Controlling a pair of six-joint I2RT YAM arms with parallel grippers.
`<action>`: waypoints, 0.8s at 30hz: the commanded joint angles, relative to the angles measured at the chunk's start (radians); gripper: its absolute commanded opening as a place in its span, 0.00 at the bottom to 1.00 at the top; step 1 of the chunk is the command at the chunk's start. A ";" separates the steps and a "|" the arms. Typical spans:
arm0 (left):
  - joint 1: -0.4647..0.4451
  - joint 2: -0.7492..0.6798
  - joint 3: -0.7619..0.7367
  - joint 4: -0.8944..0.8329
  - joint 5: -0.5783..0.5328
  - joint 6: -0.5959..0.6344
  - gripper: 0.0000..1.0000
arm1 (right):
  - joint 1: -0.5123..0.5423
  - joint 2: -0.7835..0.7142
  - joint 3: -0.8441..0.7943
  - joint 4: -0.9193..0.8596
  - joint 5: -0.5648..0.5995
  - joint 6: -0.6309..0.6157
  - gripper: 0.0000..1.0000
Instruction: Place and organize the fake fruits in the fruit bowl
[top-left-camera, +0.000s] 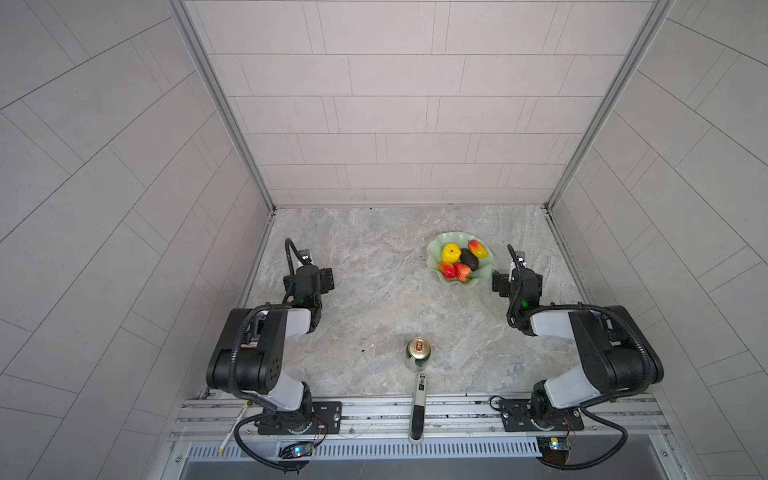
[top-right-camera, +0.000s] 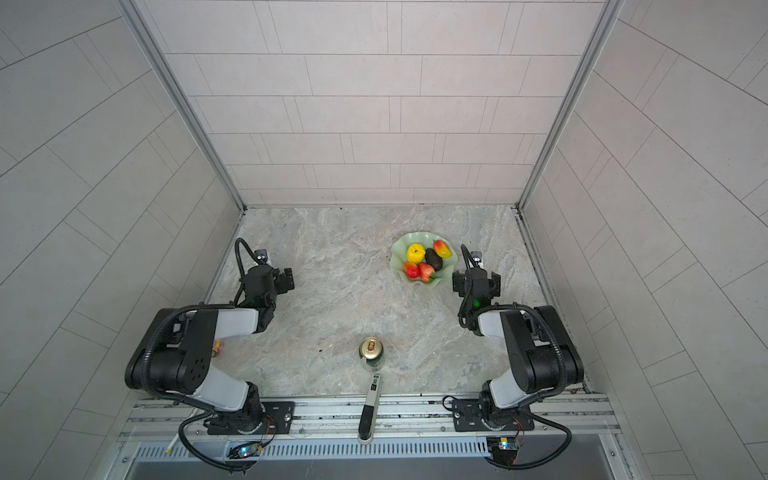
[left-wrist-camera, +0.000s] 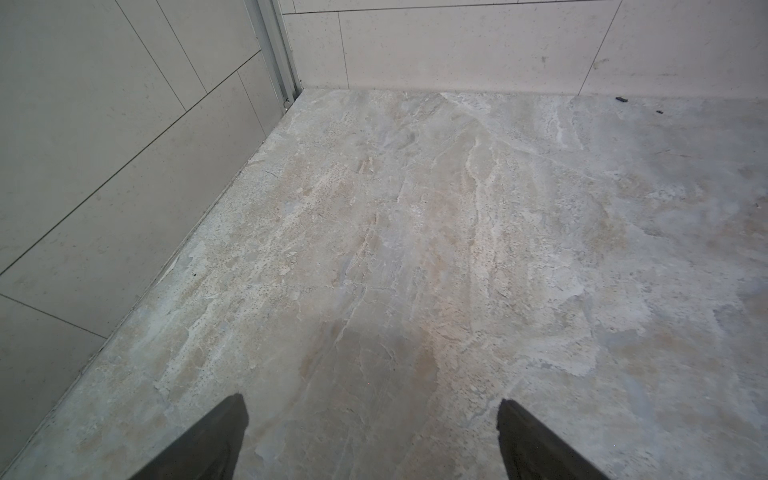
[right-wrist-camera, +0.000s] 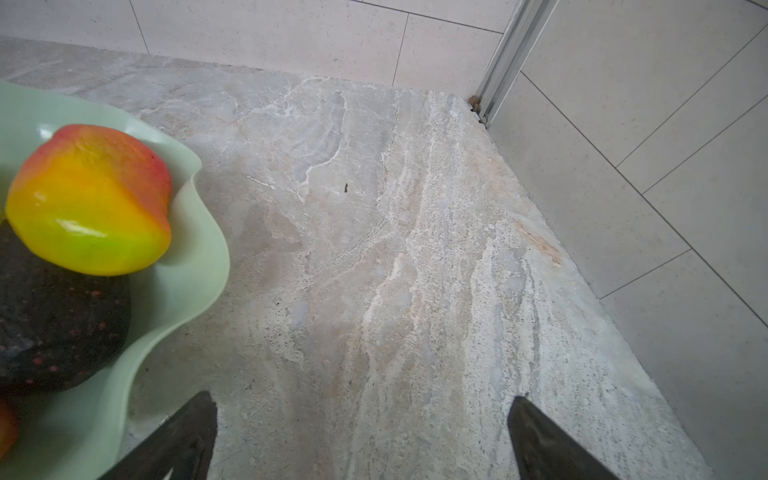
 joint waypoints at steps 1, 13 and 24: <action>-0.007 -0.010 -0.015 0.031 -0.011 -0.004 1.00 | -0.002 -0.003 0.008 0.022 0.002 0.008 1.00; -0.021 -0.009 -0.008 0.019 -0.029 0.009 1.00 | 0.004 -0.006 0.005 0.027 0.002 -0.001 1.00; -0.021 -0.010 -0.008 0.020 -0.029 0.009 1.00 | 0.006 -0.064 -0.157 0.271 0.014 0.004 1.00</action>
